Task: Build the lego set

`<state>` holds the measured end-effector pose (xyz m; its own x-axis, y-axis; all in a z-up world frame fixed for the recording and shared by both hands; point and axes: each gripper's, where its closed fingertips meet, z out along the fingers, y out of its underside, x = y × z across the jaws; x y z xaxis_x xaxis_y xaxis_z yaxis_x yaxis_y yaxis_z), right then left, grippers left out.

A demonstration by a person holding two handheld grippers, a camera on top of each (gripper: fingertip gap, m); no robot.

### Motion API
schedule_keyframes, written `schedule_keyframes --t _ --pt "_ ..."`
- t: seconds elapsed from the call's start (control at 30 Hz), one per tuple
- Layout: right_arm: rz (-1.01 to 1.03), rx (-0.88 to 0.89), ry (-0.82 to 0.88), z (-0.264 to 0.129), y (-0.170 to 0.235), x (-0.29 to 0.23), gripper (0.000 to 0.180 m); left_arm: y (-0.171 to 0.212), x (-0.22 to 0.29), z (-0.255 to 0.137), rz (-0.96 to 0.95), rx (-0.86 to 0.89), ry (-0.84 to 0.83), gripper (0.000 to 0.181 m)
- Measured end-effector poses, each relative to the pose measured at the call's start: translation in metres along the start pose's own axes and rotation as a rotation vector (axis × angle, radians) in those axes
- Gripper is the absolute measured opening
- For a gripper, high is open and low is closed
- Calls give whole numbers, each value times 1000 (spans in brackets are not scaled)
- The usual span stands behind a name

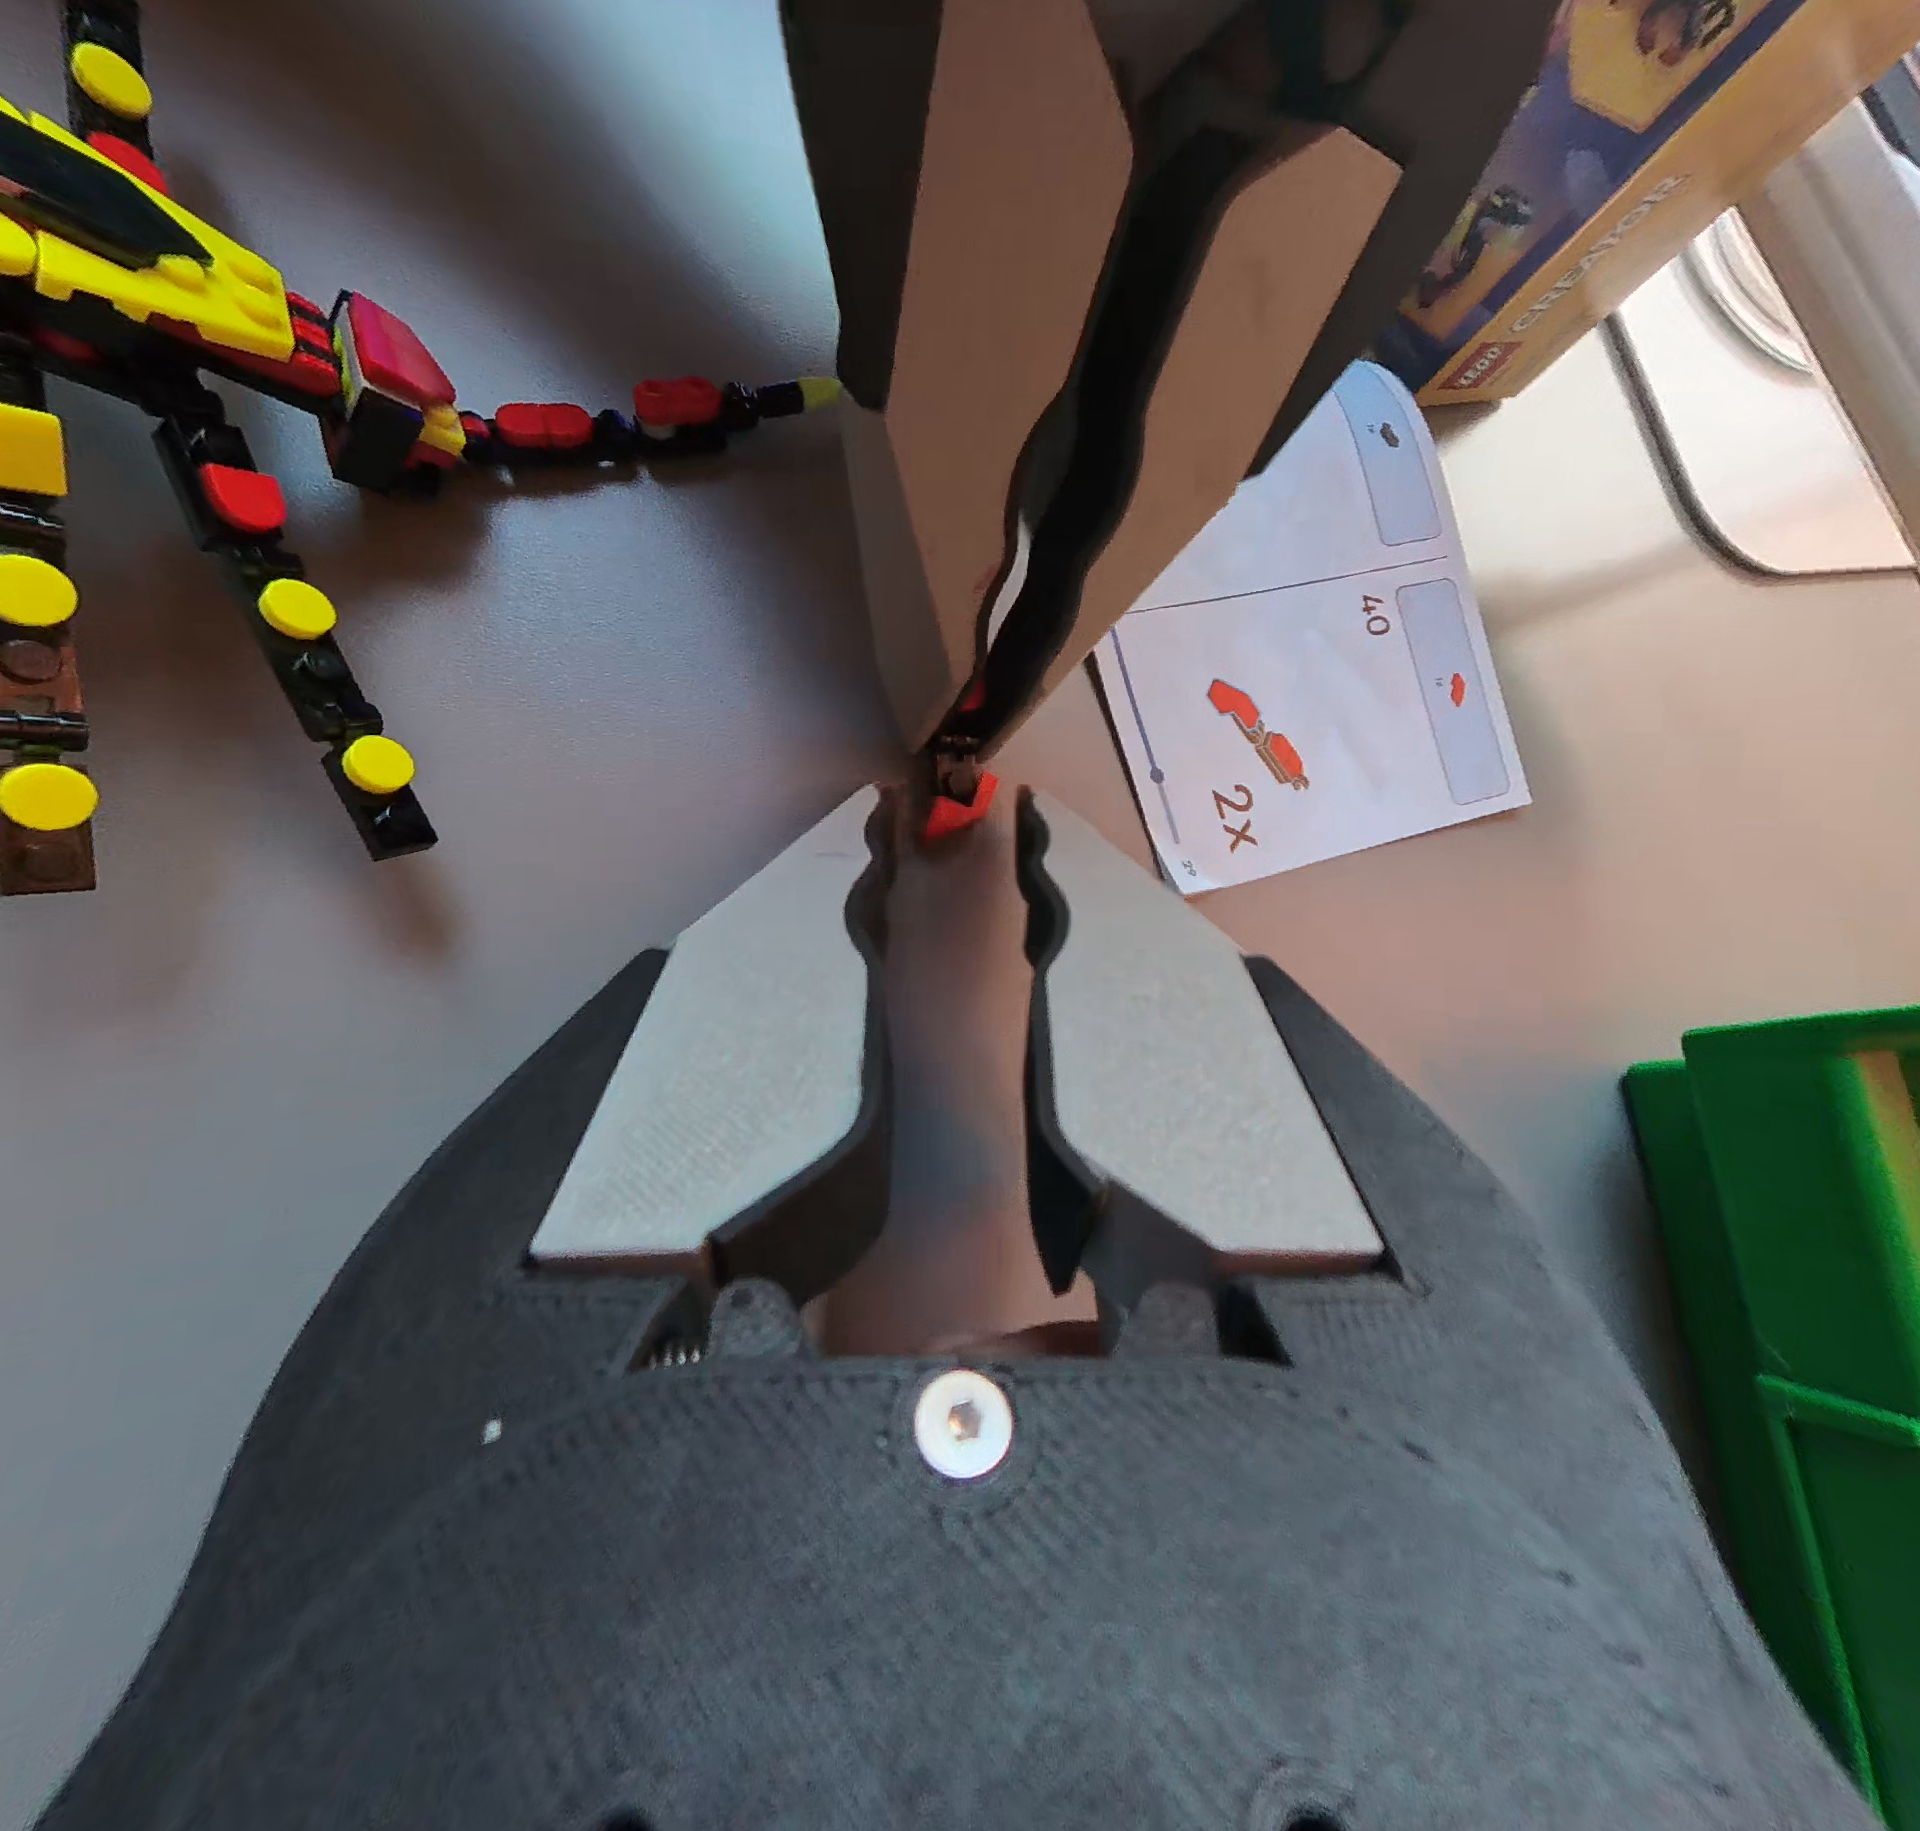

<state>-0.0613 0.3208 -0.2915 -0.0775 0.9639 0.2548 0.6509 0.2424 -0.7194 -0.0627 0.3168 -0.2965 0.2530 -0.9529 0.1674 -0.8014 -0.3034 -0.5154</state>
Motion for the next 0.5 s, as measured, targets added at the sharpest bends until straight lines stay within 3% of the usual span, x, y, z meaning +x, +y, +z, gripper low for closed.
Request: schedule_keyframes --t 0.2,0.3,0.5 --pt "40 -5 -12 -1 3 3 20 2 -1 -1 -26 -12 1 6" --pt "16 -14 -9 1 3 0 9 1 0 -1 -61 14 39 6" --pt "-21 -18 46 0 5 7 6 -1 0 -2 -131 65 113 5"
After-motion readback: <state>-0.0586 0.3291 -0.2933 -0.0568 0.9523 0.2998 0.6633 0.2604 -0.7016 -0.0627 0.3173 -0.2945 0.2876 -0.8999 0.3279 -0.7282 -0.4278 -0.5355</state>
